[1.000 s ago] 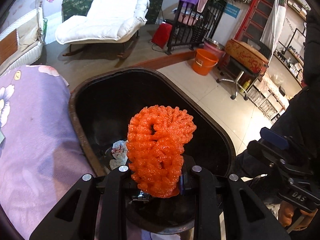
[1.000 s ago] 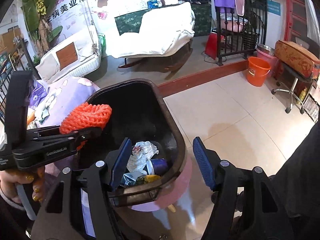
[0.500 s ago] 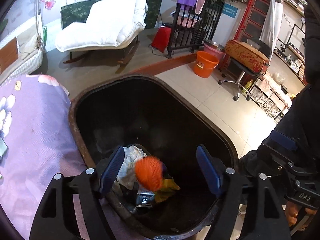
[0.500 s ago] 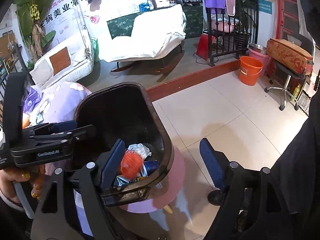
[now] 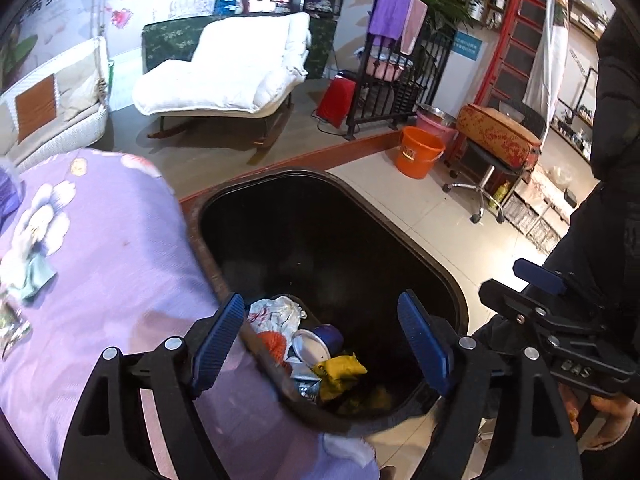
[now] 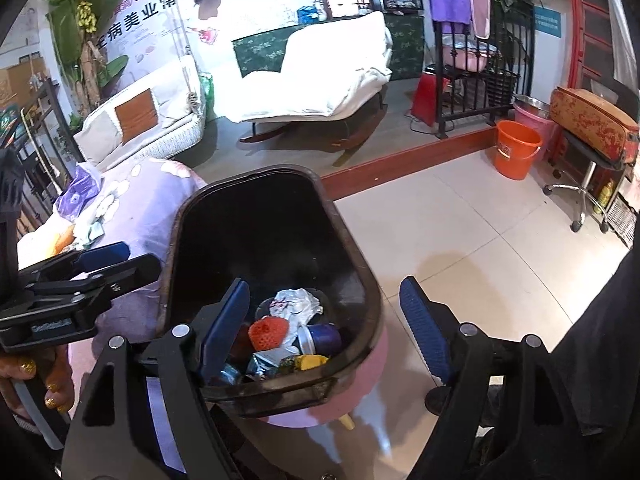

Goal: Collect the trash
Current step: 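Move both tools back over the remaining trash on the bed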

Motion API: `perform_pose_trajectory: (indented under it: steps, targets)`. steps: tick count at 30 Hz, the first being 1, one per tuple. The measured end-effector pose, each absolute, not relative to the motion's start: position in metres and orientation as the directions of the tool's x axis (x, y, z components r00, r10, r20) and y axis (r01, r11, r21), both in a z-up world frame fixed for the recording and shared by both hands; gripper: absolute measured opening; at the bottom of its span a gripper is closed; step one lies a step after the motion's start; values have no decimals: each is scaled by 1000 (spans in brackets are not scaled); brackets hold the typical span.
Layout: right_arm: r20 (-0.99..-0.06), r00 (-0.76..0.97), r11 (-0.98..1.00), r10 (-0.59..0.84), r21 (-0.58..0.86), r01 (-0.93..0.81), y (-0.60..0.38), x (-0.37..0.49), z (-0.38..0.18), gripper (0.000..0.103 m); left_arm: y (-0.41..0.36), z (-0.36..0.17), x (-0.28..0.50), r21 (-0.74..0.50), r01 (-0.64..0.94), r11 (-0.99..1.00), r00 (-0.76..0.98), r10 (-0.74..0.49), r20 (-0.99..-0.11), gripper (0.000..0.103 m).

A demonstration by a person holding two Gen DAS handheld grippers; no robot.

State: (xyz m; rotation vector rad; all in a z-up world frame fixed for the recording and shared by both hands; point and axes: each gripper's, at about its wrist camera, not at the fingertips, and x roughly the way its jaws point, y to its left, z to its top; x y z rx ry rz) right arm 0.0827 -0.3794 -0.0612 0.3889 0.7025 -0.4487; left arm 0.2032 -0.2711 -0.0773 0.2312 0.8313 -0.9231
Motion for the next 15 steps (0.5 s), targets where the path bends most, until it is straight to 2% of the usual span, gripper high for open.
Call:
perform_pose_trajectory:
  steps: [4, 10, 15]
  targets:
    - [-687, 687, 854, -236, 191, 484, -369, 93, -58, 77, -243, -73, 204, -196, 744, 638, 342, -617, -708, 78]
    - [-681, 712, 892, -172, 199, 406, -341, 118, -52, 77, -191, -64, 206, -172, 694, 699, 424, -590, -687, 81]
    - [-676, 732, 929, -86, 212, 304, -309, 147, -49, 77, -143, -56, 208, -109, 622, 776, 550, -532, -644, 92]
